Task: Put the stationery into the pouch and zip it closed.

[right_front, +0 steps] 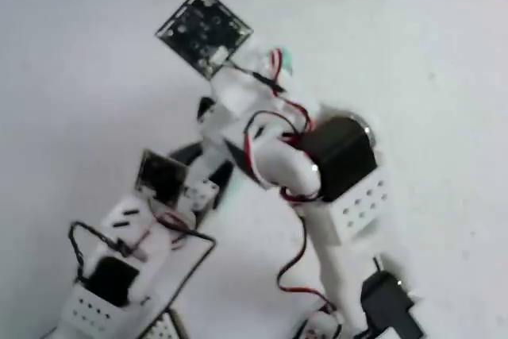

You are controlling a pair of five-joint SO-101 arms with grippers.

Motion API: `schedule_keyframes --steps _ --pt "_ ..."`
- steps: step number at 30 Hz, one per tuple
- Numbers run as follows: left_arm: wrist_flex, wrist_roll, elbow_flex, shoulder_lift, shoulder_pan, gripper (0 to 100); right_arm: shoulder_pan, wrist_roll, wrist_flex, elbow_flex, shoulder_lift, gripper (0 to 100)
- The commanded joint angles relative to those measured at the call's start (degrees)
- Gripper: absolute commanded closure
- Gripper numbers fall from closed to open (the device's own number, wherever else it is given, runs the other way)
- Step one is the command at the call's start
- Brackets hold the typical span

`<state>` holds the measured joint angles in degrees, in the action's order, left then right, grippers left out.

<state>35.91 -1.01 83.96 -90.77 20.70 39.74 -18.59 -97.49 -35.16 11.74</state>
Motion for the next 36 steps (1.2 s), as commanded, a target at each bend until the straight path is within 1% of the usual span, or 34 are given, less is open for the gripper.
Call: schedule_keyframes --steps 1,6,12,18,22,24,26,31,34,36 --pt "-1.4 0.4 -0.5 -0.6 0.4 83 -0.3 0.4 -0.9 -1.0 0.6 78.3" --pt "-1.4 0.4 -0.5 -0.6 0.4 83 -0.4 0.4 0.0 6.6 0.1 78.3" --pt "-1.4 0.4 -0.5 -0.6 0.4 83 -2.0 0.4 1.5 10.4 0.0 78.3" --pt "-1.2 0.4 -0.5 -0.6 0.4 83 -5.7 0.1 8.8 16.4 0.0 78.3" --pt "-1.2 0.4 -0.5 -0.6 0.4 83 -10.8 0.1 12.0 18.6 0.0 78.3" --pt "-1.2 0.4 -0.5 -0.6 0.4 83 -12.5 0.0 12.3 18.7 -0.1 78.3" --pt "-1.4 0.4 -0.5 -0.6 0.4 83 -12.8 -0.1 11.6 18.8 -1.1 78.3" --pt "-1.4 0.4 -0.5 -0.6 0.4 83 -10.2 -4.4 8.0 17.8 -5.0 78.3" --pt "-1.4 0.4 -0.5 -0.6 0.4 83 -10.3 -4.5 5.8 11.8 -2.7 78.3" --pt "-1.4 0.4 -0.5 -0.6 0.4 83 -11.9 -4.5 5.0 6.0 0.3 78.3"
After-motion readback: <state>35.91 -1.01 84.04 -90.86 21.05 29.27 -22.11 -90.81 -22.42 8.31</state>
